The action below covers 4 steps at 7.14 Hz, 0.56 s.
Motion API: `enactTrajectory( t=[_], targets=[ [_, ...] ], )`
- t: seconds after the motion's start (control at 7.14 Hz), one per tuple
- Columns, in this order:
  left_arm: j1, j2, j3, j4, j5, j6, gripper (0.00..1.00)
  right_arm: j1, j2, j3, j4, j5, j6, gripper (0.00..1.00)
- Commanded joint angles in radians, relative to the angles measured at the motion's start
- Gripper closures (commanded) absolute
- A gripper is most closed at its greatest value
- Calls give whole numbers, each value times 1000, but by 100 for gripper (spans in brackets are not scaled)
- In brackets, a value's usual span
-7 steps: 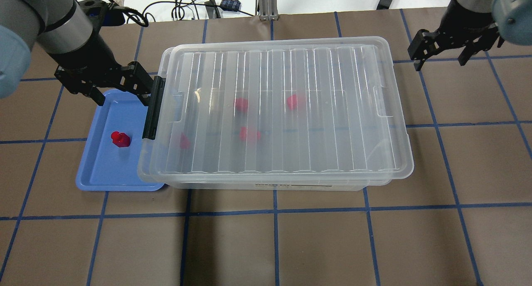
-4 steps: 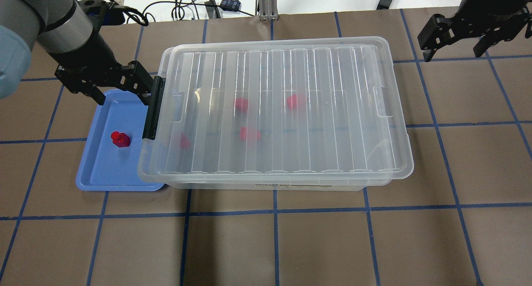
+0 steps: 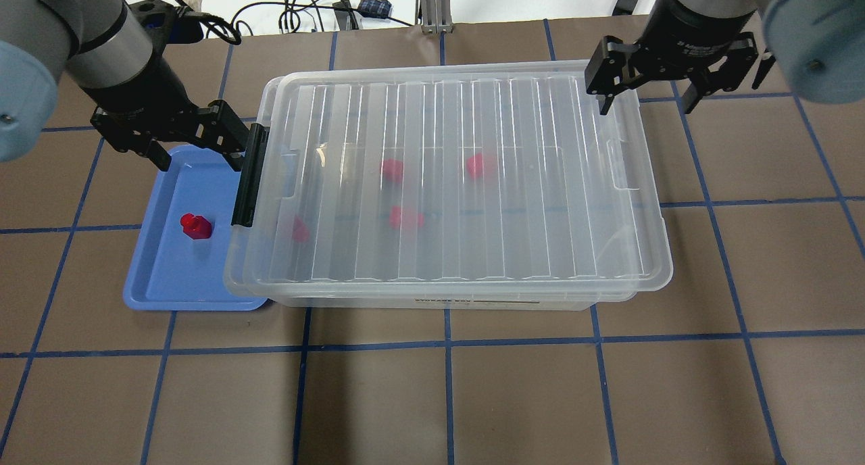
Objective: Place red block in blue tray from box
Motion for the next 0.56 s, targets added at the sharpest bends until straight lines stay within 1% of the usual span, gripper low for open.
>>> enactTrajectory(
  t=[0.0,0.42],
  targets=[
    [0,3,-1,1,-2,0,0,17,5,4,-1,5,15,0],
    [0,11,0,1,0,0,0,17,5,6,-1,3,14,0]
  ],
)
